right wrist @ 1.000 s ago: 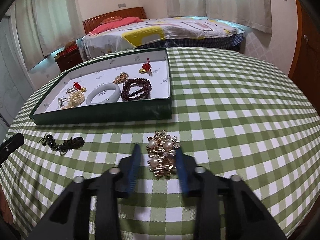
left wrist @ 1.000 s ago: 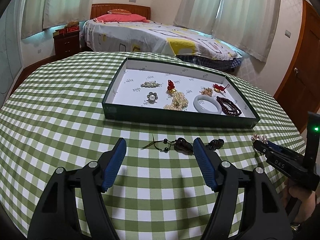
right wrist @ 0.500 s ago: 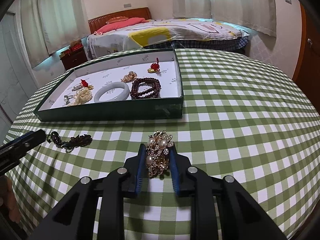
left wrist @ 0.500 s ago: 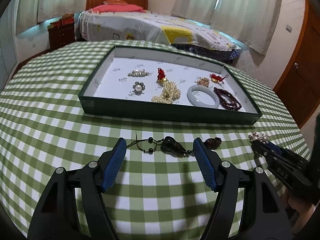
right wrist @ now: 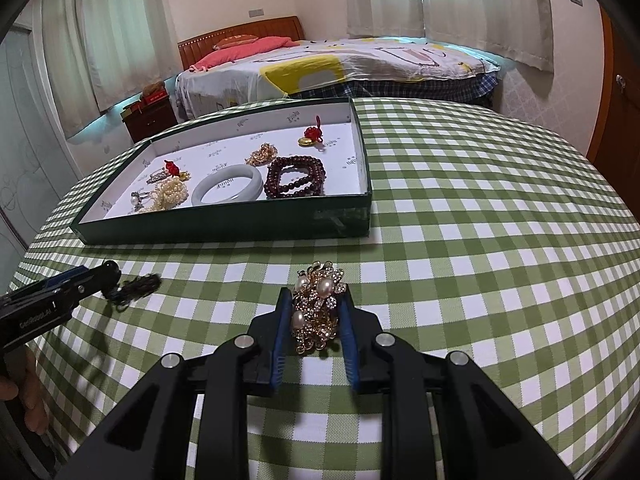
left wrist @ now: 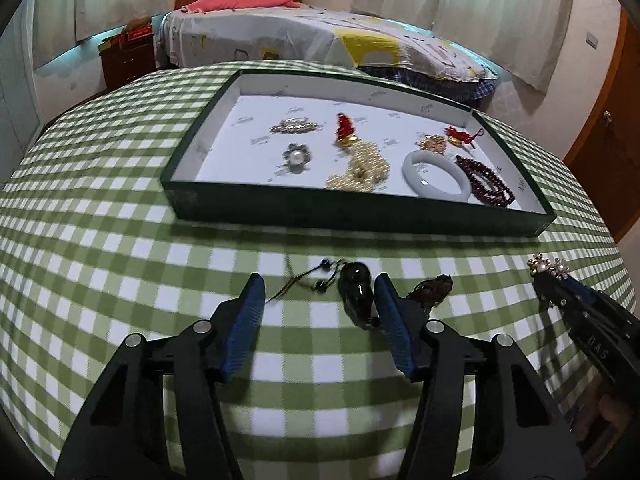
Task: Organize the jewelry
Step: 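Grasp the black bead pendant necklace with the left gripper while the right gripper holds the pearl brooch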
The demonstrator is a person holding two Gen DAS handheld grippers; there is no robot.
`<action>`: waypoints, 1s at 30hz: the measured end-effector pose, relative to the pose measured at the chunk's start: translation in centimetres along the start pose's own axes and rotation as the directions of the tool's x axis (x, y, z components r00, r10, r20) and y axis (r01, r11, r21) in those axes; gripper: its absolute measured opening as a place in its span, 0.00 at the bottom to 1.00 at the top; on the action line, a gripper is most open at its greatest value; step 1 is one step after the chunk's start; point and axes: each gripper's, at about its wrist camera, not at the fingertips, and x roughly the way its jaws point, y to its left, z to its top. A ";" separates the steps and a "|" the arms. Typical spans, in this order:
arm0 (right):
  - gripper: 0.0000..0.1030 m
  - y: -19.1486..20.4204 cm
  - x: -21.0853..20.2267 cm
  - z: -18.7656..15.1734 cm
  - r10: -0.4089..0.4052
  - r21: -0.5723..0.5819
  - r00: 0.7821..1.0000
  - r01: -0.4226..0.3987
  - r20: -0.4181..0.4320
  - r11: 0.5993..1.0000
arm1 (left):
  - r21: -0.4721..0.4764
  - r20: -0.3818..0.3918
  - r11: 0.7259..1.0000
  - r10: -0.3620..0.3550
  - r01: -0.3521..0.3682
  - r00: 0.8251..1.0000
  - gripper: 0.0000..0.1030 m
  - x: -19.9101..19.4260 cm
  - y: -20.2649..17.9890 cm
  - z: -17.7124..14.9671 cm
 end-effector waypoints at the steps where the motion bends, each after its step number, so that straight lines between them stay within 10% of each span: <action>1: 0.23 0.0 0.0 0.0 0.001 0.000 1.000 -0.001 0.000 1.000 | -0.010 -0.001 1.000 -0.004 0.004 1.000 0.54 -0.1 0.2 0.0; 13: 0.23 0.0 0.0 0.0 0.002 0.002 1.000 -0.002 0.002 1.000 | 0.035 -0.017 0.997 -0.065 0.066 0.998 0.22 0.0 -0.2 0.1; 30: 0.23 0.1 -0.1 -0.1 0.008 0.001 1.000 -0.008 0.010 1.000 | 0.079 -0.002 0.994 -0.069 0.069 0.998 0.15 0.0 0.1 -0.1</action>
